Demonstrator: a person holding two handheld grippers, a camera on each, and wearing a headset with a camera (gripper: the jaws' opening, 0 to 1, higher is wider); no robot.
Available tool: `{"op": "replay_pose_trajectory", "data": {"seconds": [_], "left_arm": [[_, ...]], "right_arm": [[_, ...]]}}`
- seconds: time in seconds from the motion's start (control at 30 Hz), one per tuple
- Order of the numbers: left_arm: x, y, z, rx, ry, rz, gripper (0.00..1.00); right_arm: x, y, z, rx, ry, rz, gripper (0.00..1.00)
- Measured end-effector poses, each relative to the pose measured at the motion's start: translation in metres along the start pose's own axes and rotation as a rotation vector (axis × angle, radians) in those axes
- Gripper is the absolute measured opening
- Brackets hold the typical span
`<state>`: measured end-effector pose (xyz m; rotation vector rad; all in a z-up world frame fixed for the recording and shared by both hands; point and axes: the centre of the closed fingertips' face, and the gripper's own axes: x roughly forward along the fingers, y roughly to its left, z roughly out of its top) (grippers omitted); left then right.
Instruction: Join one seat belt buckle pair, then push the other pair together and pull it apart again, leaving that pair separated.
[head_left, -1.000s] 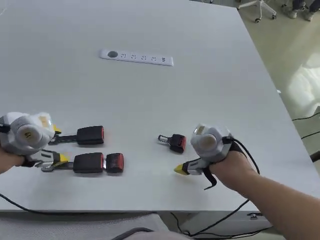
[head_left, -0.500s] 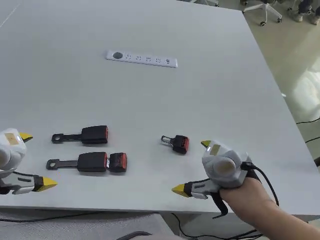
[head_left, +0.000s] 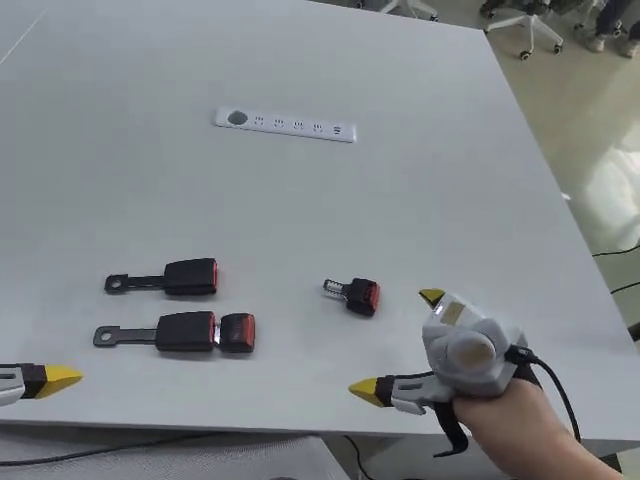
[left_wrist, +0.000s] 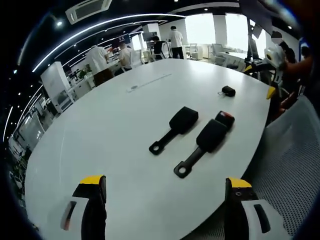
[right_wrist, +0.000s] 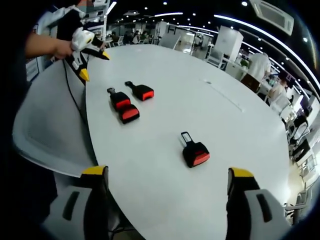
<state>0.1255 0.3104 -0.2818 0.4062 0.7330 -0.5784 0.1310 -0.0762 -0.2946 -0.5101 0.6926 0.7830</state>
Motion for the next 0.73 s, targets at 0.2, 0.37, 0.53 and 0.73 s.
{"op": "replay_pose_trajectory", "data": {"seconds": [0.2, 0.37, 0.53, 0.73], "left_arm": [[0.004, -0.008, 0.004, -0.043, -0.029, -0.02, 1.0], [0.003, -0.009, 0.006, -0.026, -0.032, -0.018, 1.0], [0.002, -0.011, 0.004, -0.013, -0.019, -0.015, 1.0], [0.002, -0.005, 0.001, -0.026, -0.004, 0.001, 1.0]], "right_arm": [[-0.002, -0.003, 0.003, 0.069, -0.026, -0.031, 1.0], [-0.001, 0.002, 0.004, 0.103, -0.037, -0.029, 1.0], [0.003, 0.007, 0.009, 0.125, -0.052, -0.03, 1.0], [0.007, 0.014, 0.02, -0.001, -0.045, -0.035, 1.0]]}}
